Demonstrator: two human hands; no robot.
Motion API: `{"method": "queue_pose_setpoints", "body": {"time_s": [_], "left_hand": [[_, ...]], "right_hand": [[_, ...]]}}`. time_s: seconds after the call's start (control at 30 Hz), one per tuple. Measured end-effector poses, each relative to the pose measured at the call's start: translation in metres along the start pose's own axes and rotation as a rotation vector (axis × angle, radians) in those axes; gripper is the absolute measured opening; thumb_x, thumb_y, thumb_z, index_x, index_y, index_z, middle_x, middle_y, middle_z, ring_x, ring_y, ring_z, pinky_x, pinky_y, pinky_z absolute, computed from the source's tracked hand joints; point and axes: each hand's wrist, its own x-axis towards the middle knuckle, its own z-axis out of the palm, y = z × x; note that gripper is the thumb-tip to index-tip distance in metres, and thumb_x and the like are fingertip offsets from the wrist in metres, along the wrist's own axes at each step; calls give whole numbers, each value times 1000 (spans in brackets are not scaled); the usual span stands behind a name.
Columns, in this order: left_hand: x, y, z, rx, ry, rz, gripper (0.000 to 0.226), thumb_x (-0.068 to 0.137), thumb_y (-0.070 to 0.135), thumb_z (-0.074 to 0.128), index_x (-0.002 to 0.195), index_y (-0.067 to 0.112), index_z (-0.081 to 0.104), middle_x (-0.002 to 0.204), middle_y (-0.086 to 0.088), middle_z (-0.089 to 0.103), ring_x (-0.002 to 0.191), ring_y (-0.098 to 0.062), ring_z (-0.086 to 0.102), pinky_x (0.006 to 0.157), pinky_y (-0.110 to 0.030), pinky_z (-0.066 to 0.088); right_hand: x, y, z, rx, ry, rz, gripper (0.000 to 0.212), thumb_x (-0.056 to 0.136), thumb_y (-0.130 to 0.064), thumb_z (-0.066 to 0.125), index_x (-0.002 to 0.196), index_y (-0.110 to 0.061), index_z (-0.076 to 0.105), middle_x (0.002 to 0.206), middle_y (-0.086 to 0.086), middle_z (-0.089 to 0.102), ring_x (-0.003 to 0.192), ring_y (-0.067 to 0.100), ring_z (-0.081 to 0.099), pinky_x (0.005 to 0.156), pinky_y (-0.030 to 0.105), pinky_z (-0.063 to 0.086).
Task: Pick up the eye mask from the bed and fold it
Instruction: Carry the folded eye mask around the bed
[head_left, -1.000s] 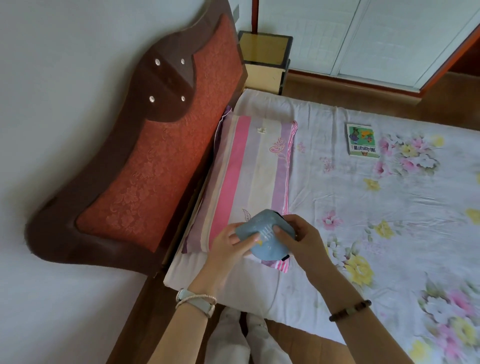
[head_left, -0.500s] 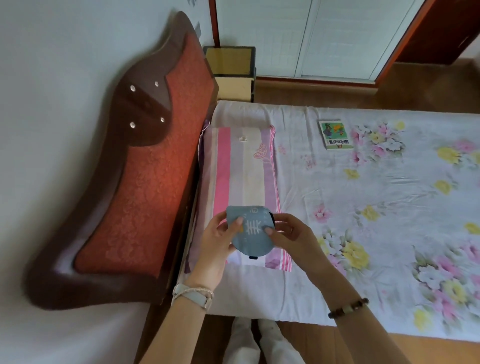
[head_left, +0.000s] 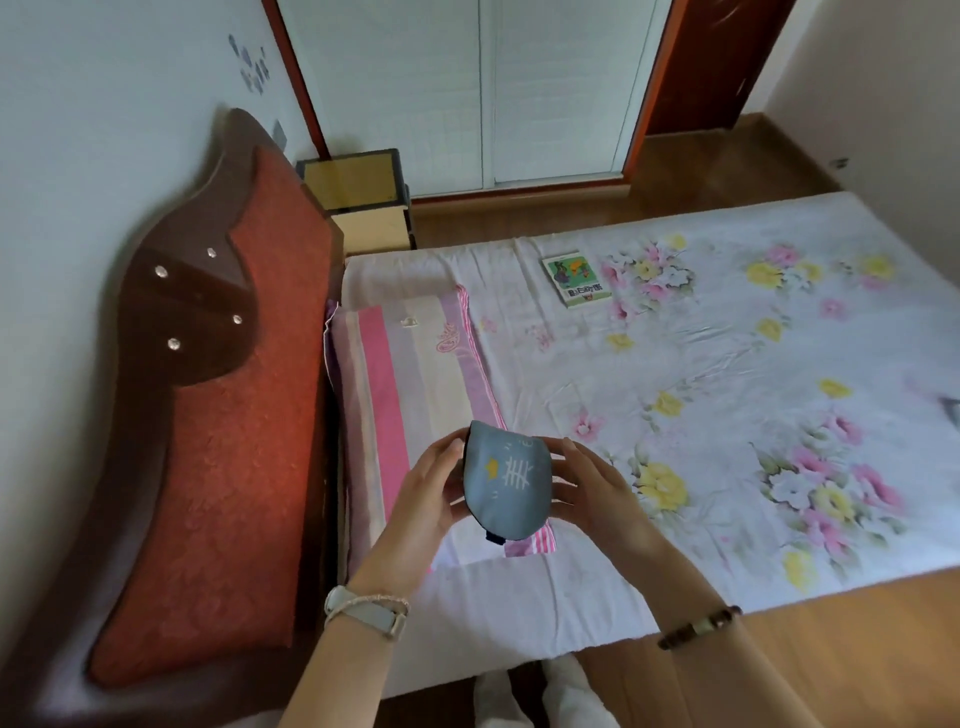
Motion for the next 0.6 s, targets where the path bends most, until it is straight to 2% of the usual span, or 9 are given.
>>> {"method": "queue_pose_setpoints", "body": {"time_s": [0.1, 0.2, 0.33, 0.4, 0.47, 0.6], "left_hand": [[9, -2, 26, 38, -72, -41, 27, 90, 38, 63, 113, 27, 73, 104, -8, 77, 86, -19, 74, 64, -30, 57], [19, -11, 61, 107, -179, -74, 29, 94, 32, 59, 120, 22, 70, 96, -4, 77, 79, -14, 72, 63, -27, 56], [26, -26, 126, 193, -331, -108, 39, 84, 41, 67, 119, 26, 70, 106, -4, 77, 91, -16, 73, 67, -28, 56], [28, -35, 164, 241, -401, -125, 46, 79, 46, 68, 121, 28, 69, 112, -5, 76, 97, -21, 73, 72, -34, 57], [28, -46, 203, 280, -460, -141, 46, 79, 45, 68, 122, 28, 68, 113, -5, 75, 100, -23, 72, 75, -38, 56], [23, -73, 283, 361, -545, -164, 26, 92, 33, 60, 115, 31, 72, 111, -2, 77, 97, -19, 74, 72, -30, 56]], "right_hand": [[-15, -1, -26, 47, 68, -14, 33, 105, -26, 41, 118, -12, 69, 103, 15, 71, 85, 26, 68, 77, 39, 58], [-35, -3, -59, 92, 156, -34, 33, 105, -27, 41, 117, -14, 69, 104, 14, 72, 87, 29, 67, 82, 43, 57], [-66, -6, -115, 194, 301, -61, 31, 104, -27, 42, 113, -15, 70, 102, 15, 70, 85, 30, 65, 86, 50, 52], [-83, -7, -146, 229, 365, -75, 31, 104, -25, 44, 117, -11, 68, 101, 15, 68, 86, 30, 64, 89, 52, 51], [-102, -7, -178, 254, 425, -90, 30, 103, -24, 46, 119, -9, 67, 98, 12, 69, 82, 26, 67, 84, 47, 54], [-141, -8, -244, 279, 538, -124, 27, 103, -21, 48, 116, -11, 69, 93, 4, 74, 77, 20, 71, 71, 33, 59]]}}
